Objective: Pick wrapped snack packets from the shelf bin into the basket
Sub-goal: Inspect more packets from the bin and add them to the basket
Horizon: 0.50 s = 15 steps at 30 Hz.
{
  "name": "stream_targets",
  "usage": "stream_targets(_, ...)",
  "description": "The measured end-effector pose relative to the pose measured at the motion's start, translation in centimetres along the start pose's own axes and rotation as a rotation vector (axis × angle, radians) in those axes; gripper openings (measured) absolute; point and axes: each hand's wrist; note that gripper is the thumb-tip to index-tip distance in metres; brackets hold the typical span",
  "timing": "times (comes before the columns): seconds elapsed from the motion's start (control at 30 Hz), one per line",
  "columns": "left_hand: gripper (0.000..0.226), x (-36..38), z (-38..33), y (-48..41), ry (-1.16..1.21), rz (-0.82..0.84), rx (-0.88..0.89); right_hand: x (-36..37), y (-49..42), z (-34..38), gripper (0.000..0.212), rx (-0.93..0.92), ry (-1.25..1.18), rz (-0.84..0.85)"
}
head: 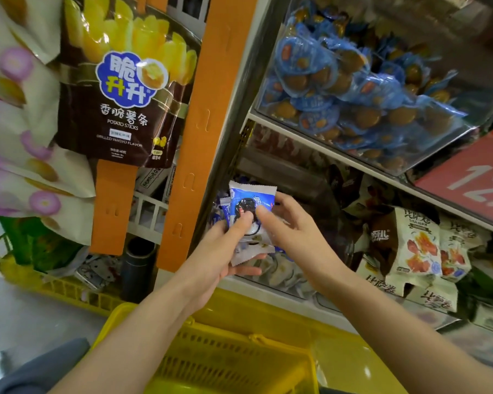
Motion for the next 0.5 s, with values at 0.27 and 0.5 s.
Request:
stream_targets(0.27,0.076,0.0,0.2,-0.6,-0.181,-0.225,0.083,0.3,0.5,-0.7,0.018,-0.056,0.020,-0.115)
stream_targets(0.5,0.033,0.0,0.1,-1.2,-0.112,-0.194,0.126,-1.2,-1.7,-1.5,0.017,0.090,-0.330,-0.179)
Point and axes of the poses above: each hand's wrist, its own y-axis away from the middle knuckle, its own x-axis out of the palm, z = x × y, and after that the axes turned 6 degrees about -z, right-handed
